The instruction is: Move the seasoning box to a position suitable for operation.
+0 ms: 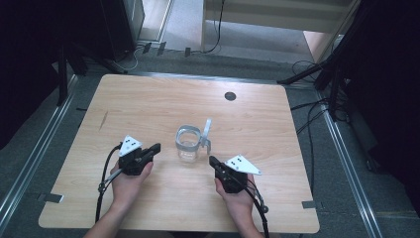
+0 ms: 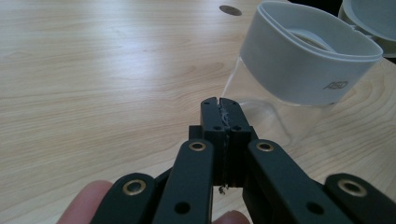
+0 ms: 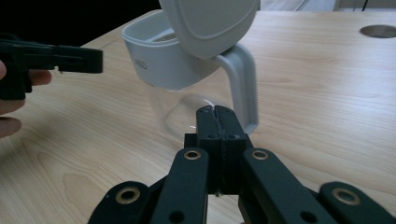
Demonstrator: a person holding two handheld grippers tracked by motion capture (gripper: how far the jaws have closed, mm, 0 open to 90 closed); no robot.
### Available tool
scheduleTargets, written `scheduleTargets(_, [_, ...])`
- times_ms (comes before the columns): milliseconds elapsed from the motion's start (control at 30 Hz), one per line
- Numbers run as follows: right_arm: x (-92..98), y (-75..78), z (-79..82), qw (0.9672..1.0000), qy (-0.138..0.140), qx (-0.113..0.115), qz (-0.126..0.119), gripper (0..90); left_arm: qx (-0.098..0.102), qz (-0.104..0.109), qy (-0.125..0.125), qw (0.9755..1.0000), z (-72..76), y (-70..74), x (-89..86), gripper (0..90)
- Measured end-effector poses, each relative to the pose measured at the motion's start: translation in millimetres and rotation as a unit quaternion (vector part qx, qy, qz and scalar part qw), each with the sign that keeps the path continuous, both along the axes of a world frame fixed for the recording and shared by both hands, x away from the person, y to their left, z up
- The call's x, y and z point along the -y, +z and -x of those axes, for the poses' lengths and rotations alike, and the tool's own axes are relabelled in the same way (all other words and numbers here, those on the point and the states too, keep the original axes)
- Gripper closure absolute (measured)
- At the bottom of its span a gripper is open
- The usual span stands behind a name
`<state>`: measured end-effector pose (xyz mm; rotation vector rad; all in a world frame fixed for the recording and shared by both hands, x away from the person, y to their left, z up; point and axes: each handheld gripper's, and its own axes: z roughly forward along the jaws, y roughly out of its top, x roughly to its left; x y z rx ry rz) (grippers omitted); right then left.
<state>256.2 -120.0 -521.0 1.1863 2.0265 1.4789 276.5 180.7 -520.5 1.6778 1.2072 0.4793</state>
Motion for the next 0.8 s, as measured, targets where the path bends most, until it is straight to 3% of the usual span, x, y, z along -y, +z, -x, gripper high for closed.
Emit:
scheduleTargets(233, [-13.2,-7.7,-21.5,0.9998,-0.002,-0.019,0.01,90.0,-0.003,0.006,-0.012,0.9999,-11.2,2.5,12.8,90.0])
scheduleTargets(467, [-9.9,0.0,-42.5,0.9996,-0.011,-0.022,0.013,90.0,-0.009,0.006,-0.032,0.9994,-13.5,1.9,24.1,90.0])
scheduleTargets(567, [-11.0,2.8,-55.6,0.9995,-0.014,-0.024,0.013,90.0,-0.009,0.004,-0.038,0.9992,-11.8,1.7,27.6,90.0])
scheduleTargets(667, [-14.9,3.6,-76.1,0.9988,-0.026,-0.042,-0.001,90.0,-0.01,-0.003,-0.043,0.999,-10.6,1.2,30.4,90.0])
scheduleTargets(800, [-19.9,4.5,-97.1,0.998,-0.04,-0.05,-0.004,90.0,-0.016,-0.001,-0.021,0.9996,-19.7,0.5,27.9,90.0])
